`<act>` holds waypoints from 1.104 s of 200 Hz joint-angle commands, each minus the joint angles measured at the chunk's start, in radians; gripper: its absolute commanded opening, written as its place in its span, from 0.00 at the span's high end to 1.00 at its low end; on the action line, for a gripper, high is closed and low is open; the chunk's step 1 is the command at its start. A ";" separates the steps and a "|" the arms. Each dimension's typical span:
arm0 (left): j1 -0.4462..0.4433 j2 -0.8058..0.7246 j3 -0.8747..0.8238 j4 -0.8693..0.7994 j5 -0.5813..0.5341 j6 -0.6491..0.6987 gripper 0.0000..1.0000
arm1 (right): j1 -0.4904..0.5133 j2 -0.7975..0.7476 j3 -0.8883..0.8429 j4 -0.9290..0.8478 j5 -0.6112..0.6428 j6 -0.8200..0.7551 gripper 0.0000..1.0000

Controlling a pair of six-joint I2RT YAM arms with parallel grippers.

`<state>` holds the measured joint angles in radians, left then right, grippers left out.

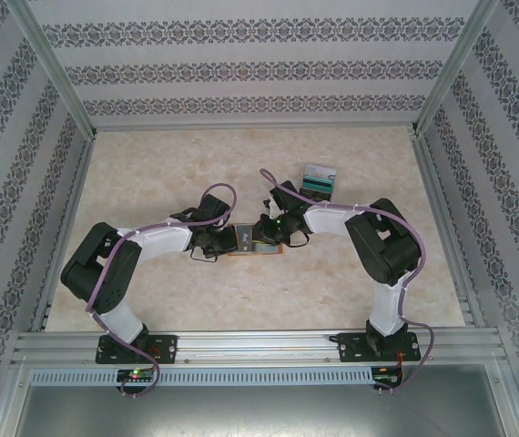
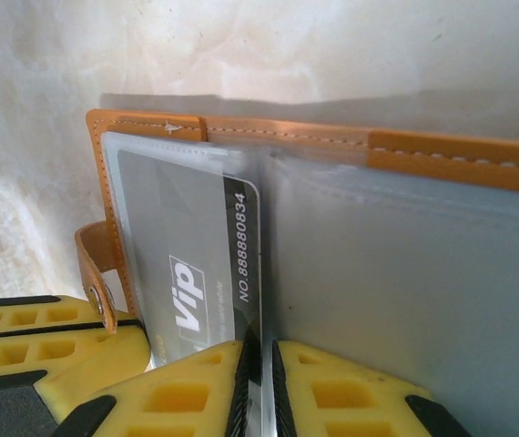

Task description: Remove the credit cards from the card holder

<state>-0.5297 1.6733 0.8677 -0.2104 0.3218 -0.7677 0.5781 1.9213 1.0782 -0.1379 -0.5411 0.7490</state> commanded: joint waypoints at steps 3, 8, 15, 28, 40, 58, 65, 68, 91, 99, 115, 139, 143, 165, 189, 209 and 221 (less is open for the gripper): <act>0.003 0.022 -0.008 0.005 0.016 -0.007 0.95 | 0.006 0.035 0.014 -0.013 -0.014 -0.015 0.83; 0.003 0.023 -0.007 0.007 0.017 -0.008 0.95 | 0.006 0.033 0.014 -0.012 -0.014 -0.014 0.83; 0.003 0.023 -0.006 0.006 0.018 -0.007 0.95 | 0.008 0.033 0.015 -0.007 -0.017 -0.013 0.83; 0.003 0.026 -0.004 0.006 0.019 -0.007 0.95 | 0.008 0.031 0.020 -0.004 -0.024 -0.012 0.83; 0.003 0.029 -0.003 0.007 0.021 -0.007 0.95 | 0.008 0.033 0.024 -0.002 -0.029 -0.008 0.83; 0.002 0.029 0.000 0.006 0.021 -0.008 0.95 | 0.009 0.036 0.029 0.006 -0.040 -0.005 0.84; 0.002 0.029 -0.001 0.005 0.022 -0.007 0.95 | 0.010 0.036 0.028 0.005 -0.040 -0.005 0.87; 0.003 0.030 0.000 0.005 0.021 -0.007 0.95 | 0.009 0.036 0.028 0.005 -0.038 -0.005 0.89; 0.003 0.024 -0.001 -0.001 0.013 -0.006 0.95 | 0.003 0.026 0.015 0.004 -0.027 -0.006 1.00; 0.003 0.021 -0.003 -0.006 0.009 -0.006 0.95 | -0.003 0.018 0.010 0.002 -0.022 -0.010 1.00; 0.003 0.016 -0.007 -0.011 0.002 -0.003 0.95 | -0.021 -0.001 -0.007 -0.001 -0.016 -0.017 1.00; 0.004 0.014 -0.005 -0.020 -0.002 -0.001 0.95 | -0.055 -0.032 -0.033 -0.007 -0.018 -0.035 1.00; 0.003 0.014 -0.005 -0.018 -0.003 -0.001 0.95 | -0.060 -0.035 -0.037 -0.011 -0.019 -0.040 1.00; 0.003 0.015 -0.007 -0.015 -0.003 -0.003 0.95 | -0.081 -0.050 -0.053 -0.016 -0.032 -0.054 1.00; 0.003 0.020 -0.003 -0.012 0.001 -0.002 0.95 | -0.076 -0.050 -0.058 0.002 -0.049 -0.055 1.00; 0.003 0.025 0.001 -0.012 0.003 -0.004 0.95 | -0.062 -0.039 -0.049 0.017 -0.047 -0.046 0.87; 0.003 0.027 0.002 -0.012 0.003 -0.005 0.95 | -0.055 -0.027 -0.040 0.018 -0.045 -0.048 0.85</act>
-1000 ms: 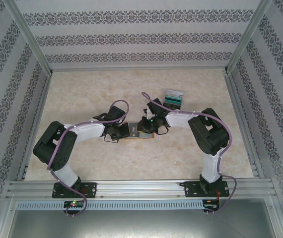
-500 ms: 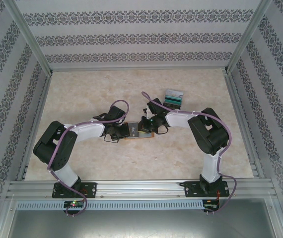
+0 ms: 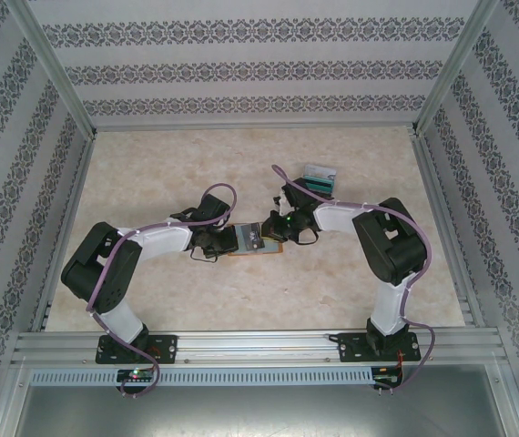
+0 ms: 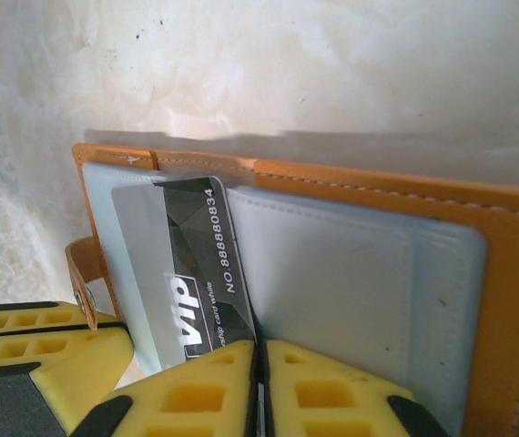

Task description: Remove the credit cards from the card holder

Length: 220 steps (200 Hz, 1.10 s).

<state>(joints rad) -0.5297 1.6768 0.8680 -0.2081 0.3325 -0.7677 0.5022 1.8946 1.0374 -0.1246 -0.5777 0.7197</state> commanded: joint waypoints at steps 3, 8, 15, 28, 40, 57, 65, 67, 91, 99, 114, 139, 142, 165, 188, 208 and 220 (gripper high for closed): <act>0.003 0.024 0.002 -0.013 -0.007 -0.004 0.95 | 0.023 0.004 0.005 0.006 -0.008 -0.019 0.84; 0.004 0.026 0.003 -0.014 -0.006 -0.004 0.95 | 0.025 0.008 0.006 0.006 -0.007 -0.020 0.83; 0.003 0.027 0.003 -0.013 -0.003 -0.004 0.95 | 0.027 0.016 0.010 0.009 -0.006 -0.022 0.83; 0.002 0.028 0.003 -0.013 -0.001 -0.005 0.96 | 0.029 0.027 0.012 0.015 -0.010 -0.020 0.82; 0.003 0.028 0.000 -0.013 0.000 -0.006 0.96 | 0.031 0.033 0.013 0.021 -0.015 -0.020 0.82; 0.002 0.028 0.001 -0.014 -0.001 -0.005 0.96 | 0.036 0.034 0.015 0.028 -0.022 -0.019 0.82; 0.002 0.027 0.000 -0.013 -0.001 -0.005 0.96 | 0.039 0.035 0.015 0.036 -0.027 -0.015 0.81; 0.002 0.027 0.001 -0.014 -0.001 -0.006 0.96 | 0.039 0.035 0.014 0.037 -0.029 -0.015 0.81; 0.003 0.028 0.000 -0.012 0.000 -0.008 0.96 | 0.045 0.037 0.015 0.042 -0.034 -0.016 0.83; 0.003 0.027 -0.001 -0.012 -0.001 -0.006 0.96 | 0.045 0.035 0.014 0.040 -0.029 -0.016 0.86; 0.003 0.025 -0.004 -0.013 -0.001 -0.006 0.96 | 0.042 0.031 0.007 0.035 -0.014 -0.017 0.97; 0.003 0.018 -0.006 -0.019 -0.006 -0.003 0.96 | 0.026 0.010 -0.025 0.046 -0.002 -0.016 1.00; 0.003 0.018 -0.006 -0.021 -0.007 -0.002 0.96 | 0.024 0.008 -0.028 0.046 -0.001 -0.016 1.00; 0.003 0.016 -0.007 -0.028 -0.010 0.003 0.96 | 0.001 -0.028 -0.065 0.045 0.014 -0.026 1.00; 0.003 0.013 -0.004 -0.034 -0.013 0.007 0.96 | -0.031 -0.071 -0.106 0.046 0.026 -0.035 1.00; 0.003 0.010 -0.001 -0.038 -0.017 0.012 0.96 | -0.057 -0.117 -0.142 0.047 0.030 -0.046 1.00; 0.004 0.008 0.002 -0.043 -0.017 0.016 0.96 | -0.068 -0.143 -0.153 0.039 0.033 -0.056 1.00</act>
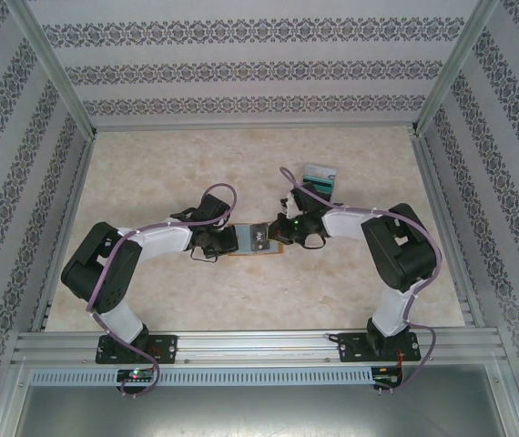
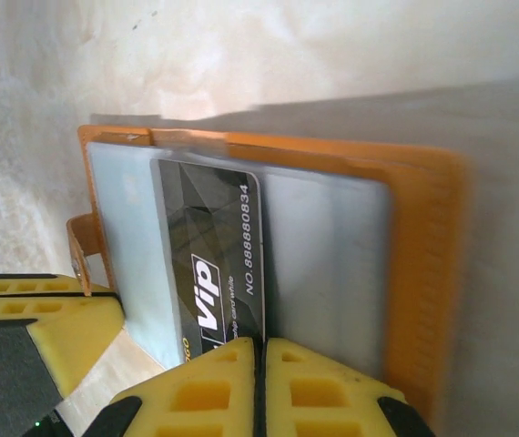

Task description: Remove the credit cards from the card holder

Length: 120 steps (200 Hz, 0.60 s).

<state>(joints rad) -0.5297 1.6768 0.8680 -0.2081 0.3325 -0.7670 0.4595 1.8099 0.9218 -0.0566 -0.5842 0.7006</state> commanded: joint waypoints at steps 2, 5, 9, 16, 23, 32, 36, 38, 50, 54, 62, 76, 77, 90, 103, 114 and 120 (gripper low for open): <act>0.004 0.007 0.002 -0.045 -0.017 0.014 0.96 | -0.027 -0.064 -0.039 -0.031 0.040 -0.038 1.00; 0.004 0.006 0.002 -0.046 -0.016 0.015 0.96 | -0.029 -0.069 -0.041 -0.032 0.039 -0.042 1.00; 0.002 0.004 0.005 -0.046 -0.017 0.017 0.96 | -0.030 -0.079 -0.044 -0.034 0.037 -0.045 1.00; 0.004 0.001 0.007 -0.051 -0.017 0.017 0.96 | -0.034 -0.094 -0.046 -0.042 0.040 -0.052 1.00; 0.003 -0.005 0.011 -0.057 -0.019 0.018 0.96 | -0.035 -0.107 -0.046 -0.052 0.043 -0.058 1.00; 0.003 -0.016 0.016 -0.065 -0.022 0.018 0.96 | -0.036 -0.129 -0.046 -0.063 0.046 -0.066 1.00; 0.003 -0.022 0.018 -0.069 -0.024 0.017 0.96 | -0.036 -0.139 -0.047 -0.068 0.048 -0.069 1.00; 0.003 -0.024 0.020 -0.071 -0.026 0.018 0.96 | -0.036 -0.144 -0.047 -0.071 0.050 -0.071 1.00; 0.003 -0.046 0.030 -0.085 -0.032 0.016 0.95 | -0.035 -0.177 -0.043 -0.091 0.056 -0.084 1.00; 0.003 -0.055 0.034 -0.089 -0.033 0.016 0.94 | -0.035 -0.189 -0.041 -0.099 0.060 -0.090 1.00; 0.003 -0.072 0.040 -0.098 -0.039 0.015 0.89 | -0.035 -0.209 -0.036 -0.116 0.065 -0.101 1.00; 0.003 -0.101 0.052 -0.110 -0.044 0.012 0.77 | -0.035 -0.243 -0.023 -0.149 0.078 -0.126 1.00; 0.003 -0.103 0.053 -0.111 -0.046 0.012 0.77 | -0.035 -0.245 -0.020 -0.152 0.080 -0.127 1.00; 0.003 -0.127 0.066 -0.122 -0.043 0.012 0.68 | -0.035 -0.263 0.009 -0.205 0.094 -0.165 1.00; 0.003 -0.152 0.080 -0.133 -0.041 0.015 0.58 | -0.029 -0.286 0.046 -0.262 0.123 -0.219 1.00; 0.004 -0.172 0.093 -0.149 -0.039 0.028 0.54 | -0.022 -0.311 0.081 -0.313 0.158 -0.265 1.00; 0.005 -0.183 0.101 -0.157 -0.040 0.039 0.51 | -0.018 -0.327 0.096 -0.331 0.184 -0.285 1.00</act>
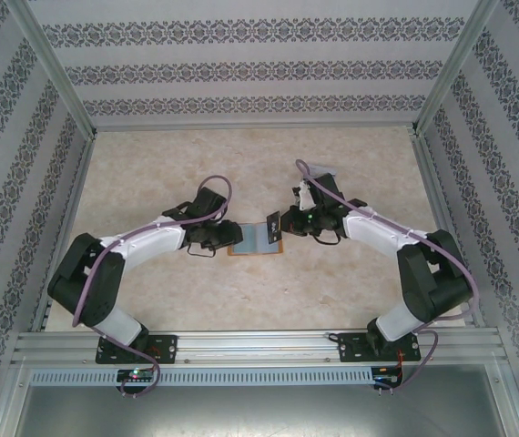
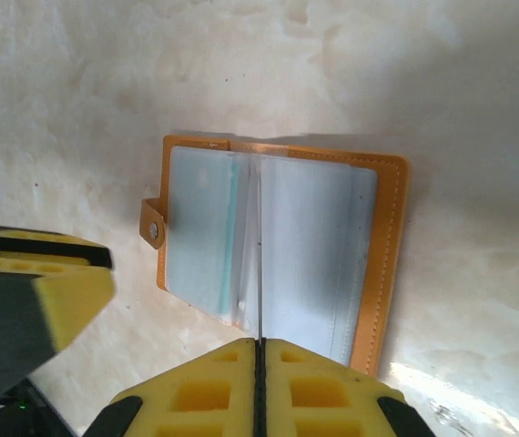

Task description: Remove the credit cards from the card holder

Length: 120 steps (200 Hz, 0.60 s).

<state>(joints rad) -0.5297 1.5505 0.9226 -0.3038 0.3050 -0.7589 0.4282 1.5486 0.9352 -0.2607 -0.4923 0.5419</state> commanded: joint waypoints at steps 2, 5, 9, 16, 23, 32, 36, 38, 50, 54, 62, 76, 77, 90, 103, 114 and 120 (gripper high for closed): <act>0.006 -0.060 0.048 -0.065 -0.013 0.035 0.51 | 0.015 -0.071 0.087 -0.132 0.101 -0.133 1.00; 0.007 -0.064 0.052 -0.068 -0.011 0.039 0.49 | 0.017 -0.079 0.095 -0.143 0.118 -0.140 1.00; 0.008 -0.070 0.056 -0.071 -0.010 0.048 0.47 | 0.019 -0.087 0.109 -0.157 0.135 -0.155 1.00; 0.014 -0.082 0.061 -0.073 -0.006 0.060 0.45 | 0.021 -0.098 0.134 -0.183 0.154 -0.185 1.00; 0.022 -0.089 0.063 -0.074 0.000 0.070 0.43 | 0.025 -0.107 0.163 -0.215 0.188 -0.207 1.00; 0.033 -0.099 0.068 -0.079 0.016 0.089 0.39 | 0.030 -0.119 0.205 -0.261 0.243 -0.222 1.00; 0.039 -0.104 0.072 -0.083 0.022 0.098 0.35 | 0.033 -0.125 0.221 -0.276 0.262 -0.232 1.00; 0.040 -0.106 0.073 -0.086 0.026 0.103 0.33 | 0.035 -0.129 0.227 -0.283 0.272 -0.237 1.00; 0.050 -0.125 0.082 -0.099 0.027 0.132 0.20 | 0.054 -0.148 0.266 -0.314 0.373 -0.275 1.00; 0.053 -0.134 0.082 -0.101 0.028 0.139 0.17 | 0.061 -0.153 0.277 -0.323 0.415 -0.290 1.00; 0.057 -0.153 0.083 -0.103 0.031 0.153 0.12 | 0.077 -0.161 0.301 -0.339 0.479 -0.338 1.00; 0.063 -0.188 0.081 -0.106 0.036 0.181 0.08 | 0.106 -0.171 0.313 -0.331 0.541 -0.489 1.00; 0.064 -0.191 0.081 -0.107 0.036 0.182 0.08 | 0.108 -0.171 0.312 -0.330 0.545 -0.498 1.00; 0.067 -0.222 0.078 -0.112 0.033 0.209 0.04 | 0.115 -0.180 0.300 -0.318 0.555 -0.612 1.00; 0.070 -0.252 0.075 -0.117 0.033 0.229 0.03 | 0.115 -0.190 0.292 -0.316 0.537 -0.692 1.00; 0.071 -0.276 0.070 -0.120 0.032 0.241 0.03 | 0.113 -0.197 0.285 -0.315 0.538 -0.736 1.00; 0.071 -0.288 0.066 -0.118 0.031 0.247 0.02 | 0.108 -0.199 0.282 -0.315 0.539 -0.766 1.00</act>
<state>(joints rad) -0.4717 1.3205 0.9806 -0.3908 0.3302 -0.5846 0.5411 1.3701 1.2301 -0.5461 -0.0174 -0.0090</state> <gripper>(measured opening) 0.974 0.059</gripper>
